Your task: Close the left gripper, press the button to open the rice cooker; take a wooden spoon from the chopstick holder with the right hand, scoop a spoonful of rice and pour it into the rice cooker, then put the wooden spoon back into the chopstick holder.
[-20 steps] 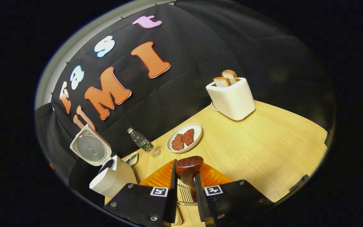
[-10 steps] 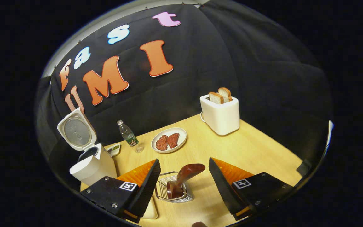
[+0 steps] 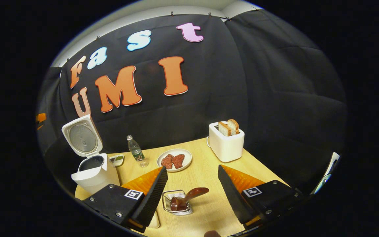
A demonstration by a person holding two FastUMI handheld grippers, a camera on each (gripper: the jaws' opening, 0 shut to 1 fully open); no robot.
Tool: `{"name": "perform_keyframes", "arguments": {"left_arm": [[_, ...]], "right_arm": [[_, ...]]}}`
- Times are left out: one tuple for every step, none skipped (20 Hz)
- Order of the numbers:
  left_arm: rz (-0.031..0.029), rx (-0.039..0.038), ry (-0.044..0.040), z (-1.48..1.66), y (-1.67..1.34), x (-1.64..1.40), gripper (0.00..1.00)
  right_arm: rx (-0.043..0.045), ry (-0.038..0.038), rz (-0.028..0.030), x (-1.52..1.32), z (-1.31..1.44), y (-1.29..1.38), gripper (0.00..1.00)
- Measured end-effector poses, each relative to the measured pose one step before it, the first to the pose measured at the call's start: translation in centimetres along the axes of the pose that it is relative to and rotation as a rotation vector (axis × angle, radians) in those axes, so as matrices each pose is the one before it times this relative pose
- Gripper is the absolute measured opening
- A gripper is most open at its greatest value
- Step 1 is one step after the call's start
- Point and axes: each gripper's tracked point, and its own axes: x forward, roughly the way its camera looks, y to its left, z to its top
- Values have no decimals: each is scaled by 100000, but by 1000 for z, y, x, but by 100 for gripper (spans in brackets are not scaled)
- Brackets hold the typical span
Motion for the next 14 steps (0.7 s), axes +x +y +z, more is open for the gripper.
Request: {"name": "perform_keyframes", "arguments": {"left_arm": [[-255, 1111, -1051, 1347, -300, 1587, 100], [-316, 461, -1150, 940, -312, 1563, 100], [-1059, -324, -49, 733, -419, 1515, 100], [-1897, -851, -334, 721, -632, 1390, 100], [-1666, 9, 485, 595, -609, 1385, 100], [-1202, -77, 351, 621, -134, 1419, 100], [-435, -240, 111, 569, -117, 1447, 100], [-21, -134, -358, 699, -84, 1348, 100], [-264, 321, -121, 426, -26, 1243, 100], [-22, 457, 344, 185, -46, 1344, 100], [10, 364, 498, 264, 5, 1292, 100], [63, 48, 1656, -152, 53, 1381, 100], [-43, -243, 1462, -263, 42, 1311, 100], [10, -166, 960, -202, -81, 1417, 100]], "right_arm": [[853, -1160, -412, -299, 645, -96, 95], [359, -1435, -898, -405, 766, -162, 95], [38, -1602, -1230, -435, 817, -287, 95], [-331, -1708, -1181, -394, 848, -328, 95], [-623, -1282, -1179, -518, 740, -219, 95], [-1085, -803, -1405, -197, 1487, 93, 95], [-1467, -1334, -1146, -622, 707, -312, 95], [-1852, -1904, -999, -546, 915, -338, 95], [-2015, -1723, -540, -742, 1039, -219, 95], [-1366, -1197, -373, -604, 829, -85, 95], [-1151, -1267, -215, -591, 810, -9, 94], [-1051, -1490, -166, -522, 824, -19, 95], [-712, -974, -336, -405, 612, -173, 95], [-358, -696, -374, -312, 437, -99, 95]]}}
